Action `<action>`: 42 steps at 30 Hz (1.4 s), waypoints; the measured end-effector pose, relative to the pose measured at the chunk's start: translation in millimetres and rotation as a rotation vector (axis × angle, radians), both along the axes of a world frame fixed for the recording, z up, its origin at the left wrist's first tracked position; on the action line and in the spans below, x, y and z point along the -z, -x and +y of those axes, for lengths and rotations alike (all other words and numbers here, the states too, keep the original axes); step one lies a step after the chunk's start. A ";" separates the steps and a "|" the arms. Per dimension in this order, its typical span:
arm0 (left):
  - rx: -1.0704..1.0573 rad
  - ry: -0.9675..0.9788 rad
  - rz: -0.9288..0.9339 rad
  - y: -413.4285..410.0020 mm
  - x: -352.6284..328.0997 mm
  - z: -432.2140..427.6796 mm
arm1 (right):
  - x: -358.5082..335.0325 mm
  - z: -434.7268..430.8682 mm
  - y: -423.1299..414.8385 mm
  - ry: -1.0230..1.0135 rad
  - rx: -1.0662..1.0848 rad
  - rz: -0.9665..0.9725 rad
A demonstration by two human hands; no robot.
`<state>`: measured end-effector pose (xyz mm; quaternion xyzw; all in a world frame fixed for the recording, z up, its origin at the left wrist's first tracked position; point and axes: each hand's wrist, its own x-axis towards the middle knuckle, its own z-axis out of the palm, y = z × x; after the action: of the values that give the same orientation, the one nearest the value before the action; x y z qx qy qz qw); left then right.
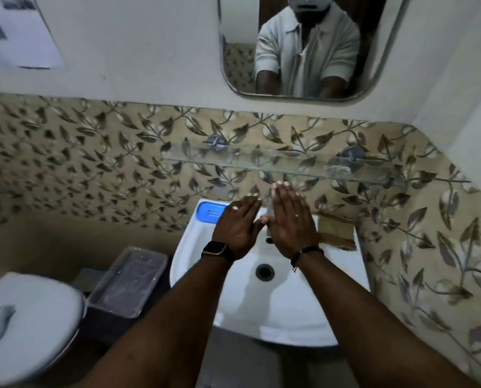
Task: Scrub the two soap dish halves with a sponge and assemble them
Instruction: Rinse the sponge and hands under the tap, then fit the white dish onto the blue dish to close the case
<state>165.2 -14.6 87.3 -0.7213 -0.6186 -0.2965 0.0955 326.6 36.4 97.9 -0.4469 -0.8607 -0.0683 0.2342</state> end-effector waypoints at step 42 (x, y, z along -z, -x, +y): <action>-0.283 0.273 -0.440 104.0 109.2 31.6 | 70.1 31.8 122.7 0.175 0.126 -0.473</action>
<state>61.2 17.0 -22.0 -0.5523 -0.7532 -0.3434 -0.0985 203.9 68.1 27.8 -0.4898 -0.8646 -0.1107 -0.0176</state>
